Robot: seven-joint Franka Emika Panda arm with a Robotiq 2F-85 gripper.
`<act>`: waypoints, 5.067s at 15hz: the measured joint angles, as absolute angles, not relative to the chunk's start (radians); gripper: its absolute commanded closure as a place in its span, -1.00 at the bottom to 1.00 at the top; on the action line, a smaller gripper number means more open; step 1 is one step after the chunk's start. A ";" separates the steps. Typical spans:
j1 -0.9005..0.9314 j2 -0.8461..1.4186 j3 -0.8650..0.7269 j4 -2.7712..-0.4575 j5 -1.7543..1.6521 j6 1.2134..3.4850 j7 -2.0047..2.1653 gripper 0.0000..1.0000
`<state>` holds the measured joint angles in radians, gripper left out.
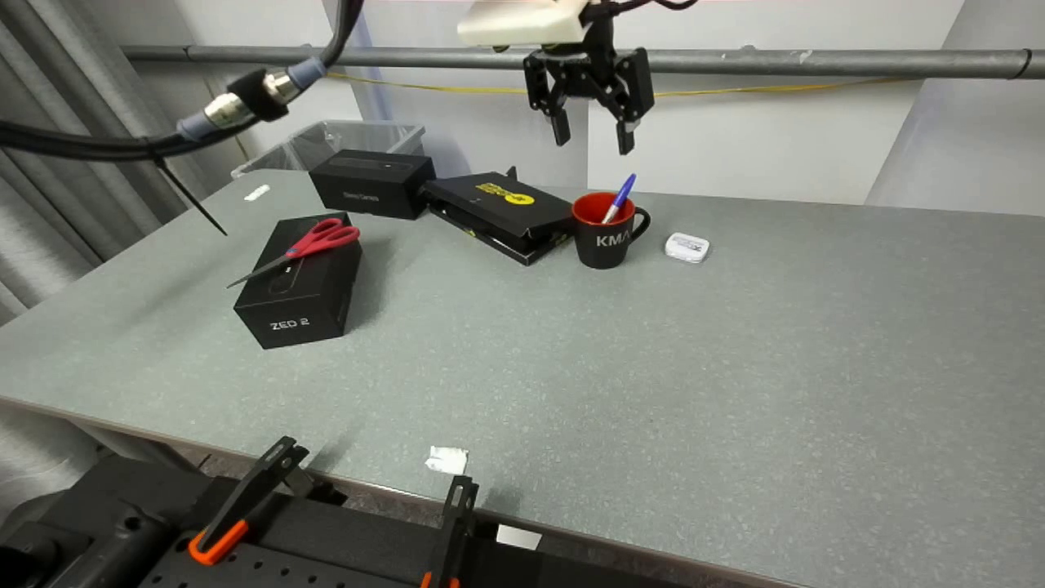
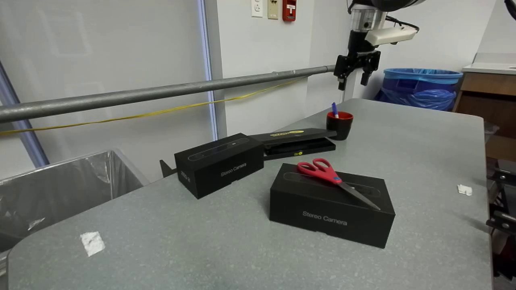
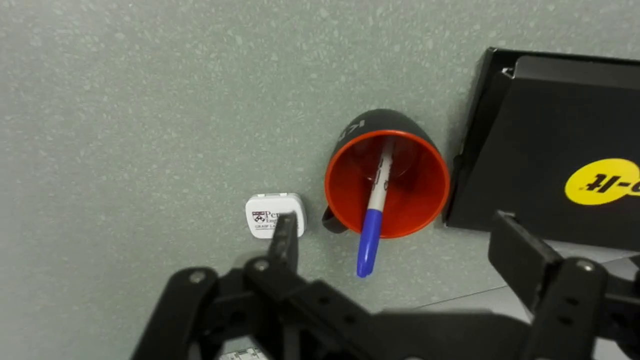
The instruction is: Take the pen out of the mug and put it on the table
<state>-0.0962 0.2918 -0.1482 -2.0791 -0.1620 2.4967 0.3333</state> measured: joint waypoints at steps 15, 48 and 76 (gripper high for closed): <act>-0.039 0.415 -0.218 -2.018 -0.180 2.609 0.490 -1.00; 0.053 0.589 -0.342 -1.854 -0.187 2.657 0.629 0.94; 0.115 0.431 -0.101 -2.115 -0.456 2.311 0.382 0.94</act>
<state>0.1152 0.4314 -0.1013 -2.1145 -0.4559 2.3110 0.3817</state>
